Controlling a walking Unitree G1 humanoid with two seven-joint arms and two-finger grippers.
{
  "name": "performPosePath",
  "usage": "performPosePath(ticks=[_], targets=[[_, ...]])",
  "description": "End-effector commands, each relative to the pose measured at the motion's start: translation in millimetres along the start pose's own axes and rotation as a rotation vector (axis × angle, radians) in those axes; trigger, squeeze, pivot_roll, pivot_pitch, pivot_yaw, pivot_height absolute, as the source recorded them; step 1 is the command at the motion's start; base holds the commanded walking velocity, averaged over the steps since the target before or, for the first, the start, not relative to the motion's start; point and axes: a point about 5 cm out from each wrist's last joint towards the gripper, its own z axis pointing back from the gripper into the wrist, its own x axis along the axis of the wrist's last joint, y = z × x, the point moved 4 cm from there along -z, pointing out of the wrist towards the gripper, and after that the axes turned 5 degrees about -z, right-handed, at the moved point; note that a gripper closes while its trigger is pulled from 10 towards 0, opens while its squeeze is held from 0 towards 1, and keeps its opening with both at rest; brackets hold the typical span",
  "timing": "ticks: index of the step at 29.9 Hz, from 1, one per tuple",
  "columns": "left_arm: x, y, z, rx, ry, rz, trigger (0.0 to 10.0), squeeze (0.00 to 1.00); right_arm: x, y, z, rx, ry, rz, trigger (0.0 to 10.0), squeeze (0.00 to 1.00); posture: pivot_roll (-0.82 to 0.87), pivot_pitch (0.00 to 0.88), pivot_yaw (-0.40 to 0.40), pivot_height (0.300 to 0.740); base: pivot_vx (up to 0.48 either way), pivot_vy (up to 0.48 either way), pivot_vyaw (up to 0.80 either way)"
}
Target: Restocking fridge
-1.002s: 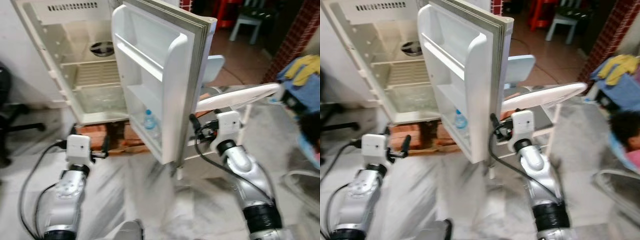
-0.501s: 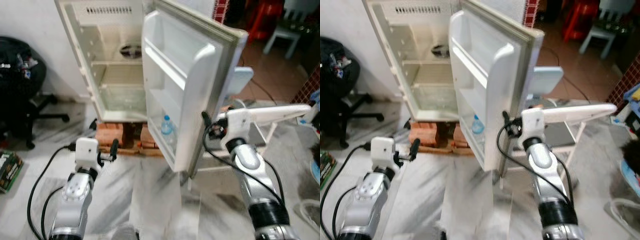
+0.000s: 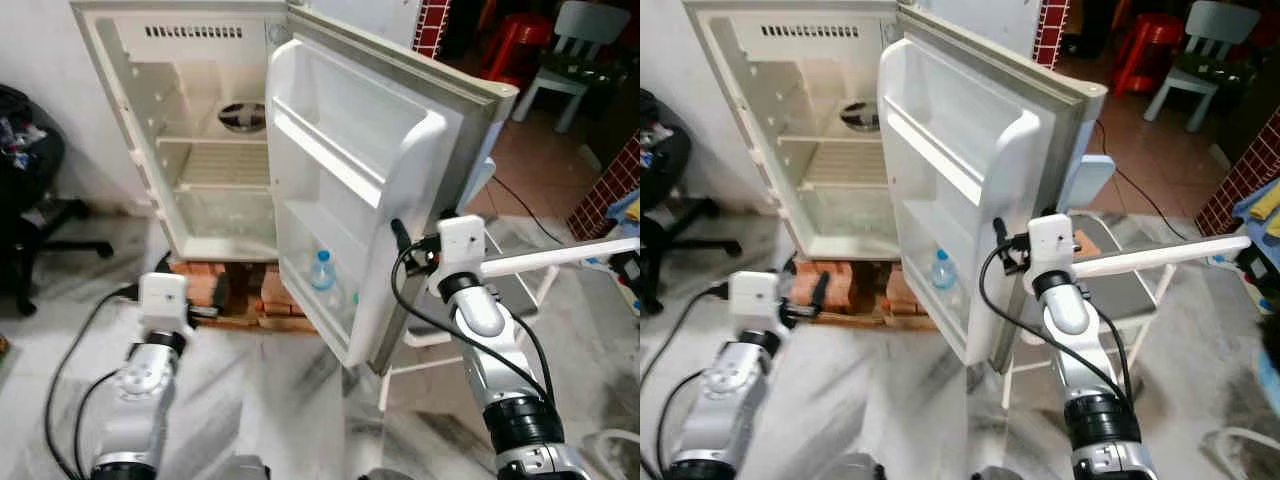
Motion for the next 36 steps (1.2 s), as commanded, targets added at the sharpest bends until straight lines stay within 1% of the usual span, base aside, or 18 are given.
performPosePath(ticks=[1, 3, 5, 6, 7, 9, 11, 12, 14, 21, 25, 26, 28, 30, 31, 32, 36], targets=[[2.1, -4.8, -1.8, -0.018, -0.005, -0.004, 10.0, 0.00, 0.7, -0.4, 1.3, 0.021, 0.005, -0.038, 10.0, 0.00, 0.09, 0.031, -0.020, 0.740, 0.000, 0.000, 0.00], [2.1, -4.4, -1.8, -0.017, -0.005, -0.006, 10.0, 0.00, -3.9, 3.8, 5.1, 0.074, 0.032, -0.069, 10.0, 0.00, 0.09, 0.032, -0.019, 0.740, 0.000, 0.000, 0.00], [2.0, -4.3, -1.7, -0.017, -0.005, -0.008, 10.0, 0.00, -8.8, 4.6, 10.1, 0.109, 0.057, -0.085, 10.0, 0.00, 0.09, 0.032, -0.018, 0.740, 0.000, 0.000, 0.00], [2.4, -4.5, -1.8, -0.018, -0.006, -0.011, 10.0, 0.00, -12.4, 1.3, 13.4, 0.107, 0.073, -0.072, 10.0, 0.00, 0.09, 0.033, -0.018, 0.740, 0.000, 0.000, 0.00], [2.6, -4.8, -1.8, -0.022, -0.007, -0.016, 10.0, 0.00, -18.9, -6.0, 19.7, 0.088, 0.100, -0.056, 10.0, 0.00, 0.09, 0.032, -0.018, 0.740, 0.000, 0.000, 0.00], [2.4, -4.5, -1.8, -0.023, -0.007, -0.018, 10.0, 0.00, -24.4, -11.3, 25.8, 0.069, 0.120, -0.053, 10.0, 0.00, 0.09, 0.032, -0.017, 0.740, 0.000, 0.000, 0.00], [2.5, -4.4, -1.9, -0.026, -0.008, -0.019, 10.0, 0.00, -29.0, -14.0, 30.5, 0.057, 0.137, -0.040, 10.0, 0.00, 0.08, 0.032, -0.017, 0.740, 0.000, 0.000, 0.00], [3.0, -5.6, -2.3, -0.035, -0.012, -0.024, 10.0, 0.00, -32.3, -16.7, 33.8, 0.032, 0.147, -0.029, 10.0, 0.00, 0.08, 0.030, -0.015, 0.740, 0.000, 0.000, 0.00], [3.5, -6.6, -2.7, -0.042, -0.013, -0.033, 10.0, 0.00, -31.6, -19.0, 34.5, -0.005, 0.136, -0.028, 10.0, 0.00, 0.08, 0.028, -0.014, 0.740, 0.000, -0.315, 0.00], [4.5, -6.1, -3.7, -0.044, -0.014, -0.042, 10.0, 0.00, -19.7, -13.4, 26.5, -0.028, 0.077, -0.056, 10.0, 0.00, 0.09, 0.031, -0.009, 0.740, 0.000, -0.333, 0.00], [5.0, -5.7, -3.7, -0.043, -0.015, -0.044, 10.0, 0.00, -14.2, -9.6, 22.5, -0.008, 0.059, -0.071, 10.0, 0.00, 0.09, 0.037, -0.006, 0.740, 0.000, -0.377, 0.00], [4.9, -4.5, -3.1, -0.035, -0.015, -0.039, 10.0, 0.00, -7.6, -8.4, 17.5, 0.023, 0.040, -0.079, 10.0, 0.00, 0.09, 0.036, -0.007, 0.740, 0.000, -0.307, 0.00], [5.0, -4.1, -2.9, -0.034, -0.015, -0.037, 10.0, 0.00, -6.4, -8.4, 16.7, 0.029, 0.037, -0.080, 10.0, 0.00, 0.09, 0.036, -0.007, 0.740, 0.000, -0.307, 0.00], [3.9, -1.9, -2.1, -0.019, -0.008, -0.026, 10.0, 0.00, 0.2, -9.4, 11.1, 0.056, 0.020, -0.096, 10.0, 0.00, 0.09, 0.038, -0.006, 0.740, 0.000, 0.000, 0.00], [3.9, -1.9, -2.1, -0.019, -0.008, -0.026, 10.0, 0.00, 0.2, -9.4, 11.1, 0.056, 0.020, -0.096, 10.0, 0.00, 0.09, 0.038, -0.006, 0.740, 0.000, 0.000, 0.00], [2.2, 0.9, -1.1, -0.003, 0.003, -0.018, 10.0, 0.00, 9.4, -11.4, 3.8, 0.079, -0.005, -0.097, 10.0, 0.00, 0.09, 0.038, -0.006, 0.740, 0.000, 0.000, 0.00], [-2.2, 5.3, 0.7, 0.023, 0.036, -0.011, 10.0, 0.00, 21.5, -19.2, -8.7, 0.055, -0.035, -0.078, 10.0, 0.00, 0.10, 0.038, -0.005, 0.740, 0.000, 0.000, 0.00]])
